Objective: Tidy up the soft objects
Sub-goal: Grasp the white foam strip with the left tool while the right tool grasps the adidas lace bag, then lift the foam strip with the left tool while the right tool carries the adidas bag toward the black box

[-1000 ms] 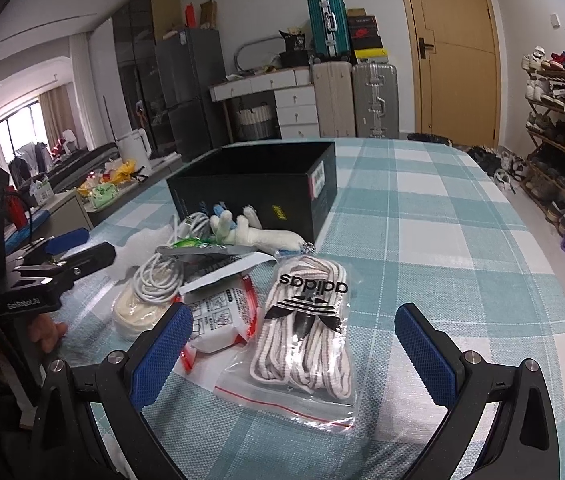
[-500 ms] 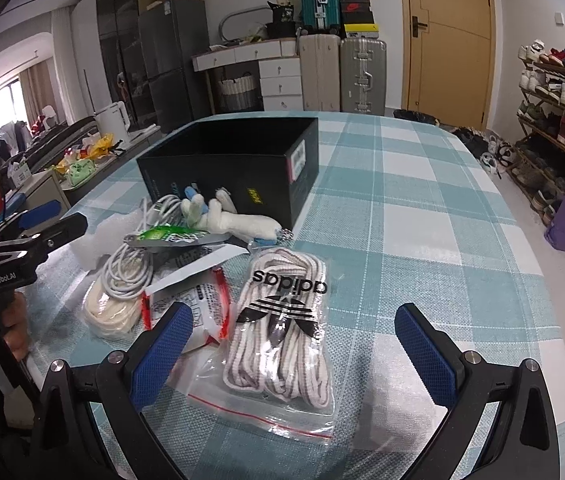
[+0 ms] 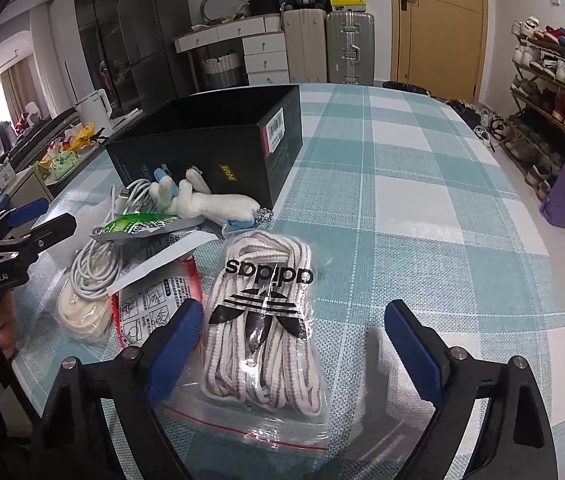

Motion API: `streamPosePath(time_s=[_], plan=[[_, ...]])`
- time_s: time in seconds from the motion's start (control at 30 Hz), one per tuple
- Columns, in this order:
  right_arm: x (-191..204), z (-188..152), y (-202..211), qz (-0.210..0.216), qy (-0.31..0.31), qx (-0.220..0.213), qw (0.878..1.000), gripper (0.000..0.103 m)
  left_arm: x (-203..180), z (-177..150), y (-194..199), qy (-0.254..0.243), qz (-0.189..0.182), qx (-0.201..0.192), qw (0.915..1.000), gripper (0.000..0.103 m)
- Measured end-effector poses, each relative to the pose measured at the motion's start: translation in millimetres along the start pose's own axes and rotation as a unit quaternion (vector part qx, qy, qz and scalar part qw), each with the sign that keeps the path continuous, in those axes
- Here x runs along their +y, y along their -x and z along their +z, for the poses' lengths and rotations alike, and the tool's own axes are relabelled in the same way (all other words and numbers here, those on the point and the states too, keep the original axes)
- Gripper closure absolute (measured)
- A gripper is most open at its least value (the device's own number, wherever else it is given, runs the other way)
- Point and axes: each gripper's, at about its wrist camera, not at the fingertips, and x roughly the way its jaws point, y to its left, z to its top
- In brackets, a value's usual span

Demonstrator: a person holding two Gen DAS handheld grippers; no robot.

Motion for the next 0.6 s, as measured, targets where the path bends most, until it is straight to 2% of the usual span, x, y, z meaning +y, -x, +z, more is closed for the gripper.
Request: streamPosePath(time_s=[0.1,0.3,0.37,0.4,0.5,0.6], plan=[[0,1,-3,-0.003,-0.001,0.006,1.000,0.018,0,-2,-7,-0.001,0.001,0.013,0.9999,0.009],[1,1,-5,0.003,0.004,0.005,1.000,0.022,0,-3,-15,-0.002,-0.022,0.031,0.9993,0.030],[3,0,-5,0.004,0.007,0.005,1.000,0.023,-2,-4,-15,-0.008,-0.034,0.035,0.9988,0.045],[3,0,-5,0.006,0.007,0.005,1.000,0.026,-3,-5,-15,-0.009,-0.041,0.038,0.9984,0.049],[3,-1,-6,0.013,0.007,0.006,1.000,0.033,-8,-8,-15,-0.016,-0.059,0.046,0.9971,0.069],[5,-2,-5,0.021,0.009,0.003,1.000,0.042,-11,-10,-10,-0.015,-0.075,0.043,0.9962,0.079]])
